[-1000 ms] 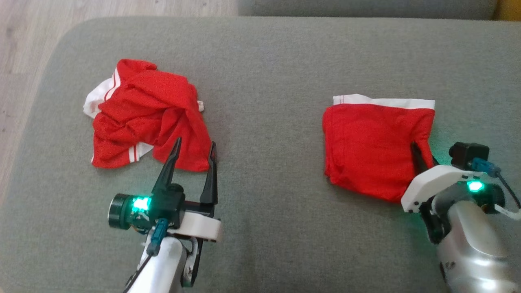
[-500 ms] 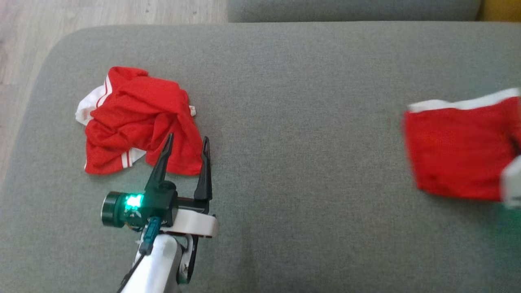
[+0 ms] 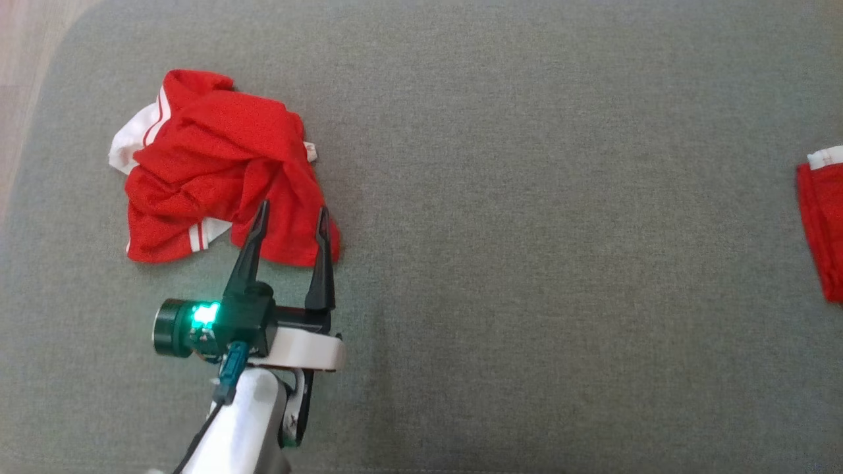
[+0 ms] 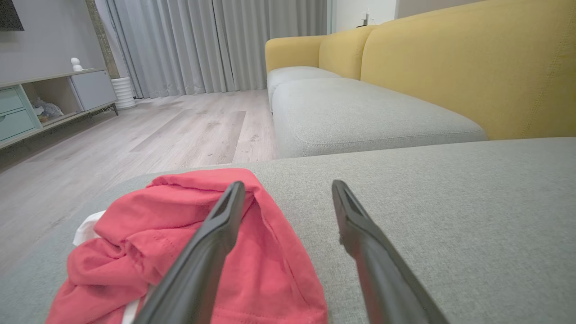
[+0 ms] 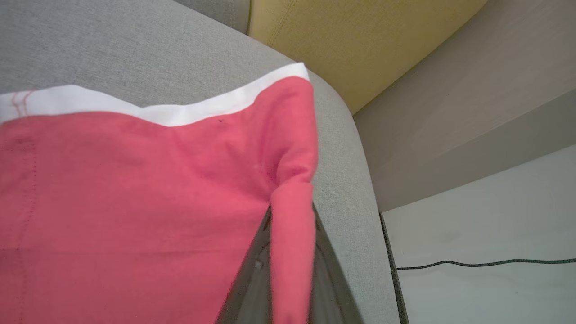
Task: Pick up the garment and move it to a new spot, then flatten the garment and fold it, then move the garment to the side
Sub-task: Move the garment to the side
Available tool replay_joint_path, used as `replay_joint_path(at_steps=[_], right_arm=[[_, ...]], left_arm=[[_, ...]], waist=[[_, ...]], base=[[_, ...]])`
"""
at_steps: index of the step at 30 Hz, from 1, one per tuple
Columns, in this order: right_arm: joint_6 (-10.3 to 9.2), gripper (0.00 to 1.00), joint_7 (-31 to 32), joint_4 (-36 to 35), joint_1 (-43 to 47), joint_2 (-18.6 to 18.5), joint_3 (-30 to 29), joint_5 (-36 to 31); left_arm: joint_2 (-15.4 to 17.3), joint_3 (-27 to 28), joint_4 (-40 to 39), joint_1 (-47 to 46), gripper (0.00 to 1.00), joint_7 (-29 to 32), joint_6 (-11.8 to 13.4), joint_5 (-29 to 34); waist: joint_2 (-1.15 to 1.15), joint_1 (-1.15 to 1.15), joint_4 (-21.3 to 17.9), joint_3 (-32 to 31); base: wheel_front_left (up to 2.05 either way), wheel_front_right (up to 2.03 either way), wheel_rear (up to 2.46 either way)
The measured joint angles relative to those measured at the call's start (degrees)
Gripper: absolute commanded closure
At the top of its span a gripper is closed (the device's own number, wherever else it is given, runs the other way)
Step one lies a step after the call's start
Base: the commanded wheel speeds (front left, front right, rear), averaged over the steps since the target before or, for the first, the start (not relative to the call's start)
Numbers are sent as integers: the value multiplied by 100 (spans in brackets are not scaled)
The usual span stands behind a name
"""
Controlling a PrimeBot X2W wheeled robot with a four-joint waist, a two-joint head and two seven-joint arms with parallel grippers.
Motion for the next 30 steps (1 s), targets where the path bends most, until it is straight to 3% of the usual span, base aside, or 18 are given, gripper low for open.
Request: replay_joint_path(at_steps=[20,21,22,30], right_arm=[[0,100,-144,-180,-192,109,-500,-443],[0,54,-144,-223,-189,131,-523,-443],[0,0,-143,-260,-189,163,-577,-441],[0,0,-137,-619,-153,359,-666,-469]], left_arm=[[-2,11,2,-112,0,0,-43,51],[-2,11,3,-112,0,0,-43,51],[-2,11,7,-112,0,0,-43,51],[-4,36,62,-107,0,0,-43,49]], waist=[[0,-1,20,132],[0,-1,22,130],[0,0,21,124],[0,-1,-3,-93]], base=[[0,0,0],[0,0,0],[0,0,0],[0,0,0]])
